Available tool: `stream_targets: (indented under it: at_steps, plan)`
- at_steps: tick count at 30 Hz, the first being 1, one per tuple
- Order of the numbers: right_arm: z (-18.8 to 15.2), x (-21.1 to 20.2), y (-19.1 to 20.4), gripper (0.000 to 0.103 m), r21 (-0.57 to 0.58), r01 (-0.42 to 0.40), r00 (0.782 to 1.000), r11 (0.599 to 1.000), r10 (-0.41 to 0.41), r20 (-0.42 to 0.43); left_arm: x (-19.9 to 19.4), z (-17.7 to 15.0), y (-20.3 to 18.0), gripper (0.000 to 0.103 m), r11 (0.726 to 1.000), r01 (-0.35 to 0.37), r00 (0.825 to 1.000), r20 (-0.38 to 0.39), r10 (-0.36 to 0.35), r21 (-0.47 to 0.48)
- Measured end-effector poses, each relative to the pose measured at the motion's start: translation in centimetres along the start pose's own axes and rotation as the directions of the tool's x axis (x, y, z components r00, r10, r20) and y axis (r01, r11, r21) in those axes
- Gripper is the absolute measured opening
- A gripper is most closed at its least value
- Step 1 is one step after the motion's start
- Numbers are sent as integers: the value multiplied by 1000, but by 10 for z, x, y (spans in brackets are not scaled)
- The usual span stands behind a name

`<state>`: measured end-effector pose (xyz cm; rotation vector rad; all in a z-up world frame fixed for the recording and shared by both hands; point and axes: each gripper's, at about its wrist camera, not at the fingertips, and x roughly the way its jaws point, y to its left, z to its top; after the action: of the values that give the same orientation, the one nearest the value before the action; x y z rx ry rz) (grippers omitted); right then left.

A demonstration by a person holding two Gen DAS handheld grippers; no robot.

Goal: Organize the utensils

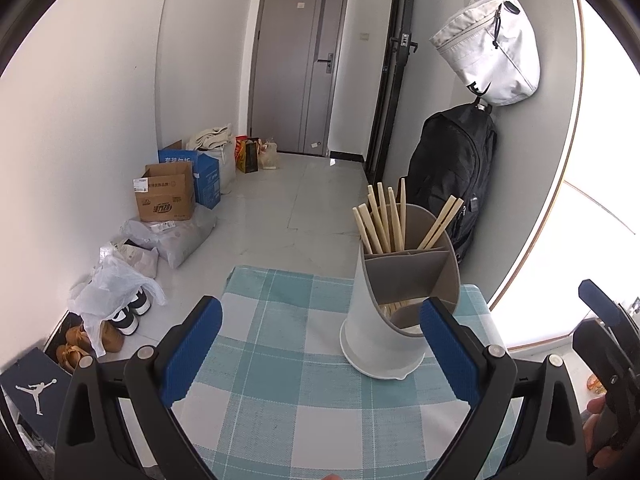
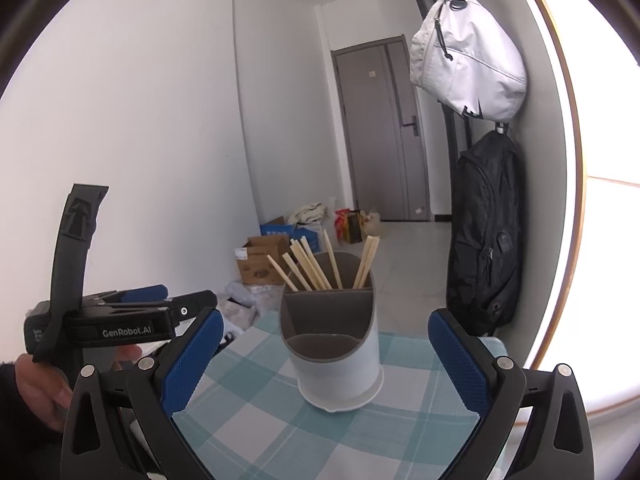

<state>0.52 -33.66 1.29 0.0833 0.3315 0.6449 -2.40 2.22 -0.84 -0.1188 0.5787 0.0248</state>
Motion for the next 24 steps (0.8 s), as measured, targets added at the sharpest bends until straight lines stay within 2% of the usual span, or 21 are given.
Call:
stream_targets:
  at_steps: [24]
  plan:
    - [-3,1,5,103,-31,12,1000,999,-12,-7,0,-3,-3,97,1000,-17,1000,7,17,9]
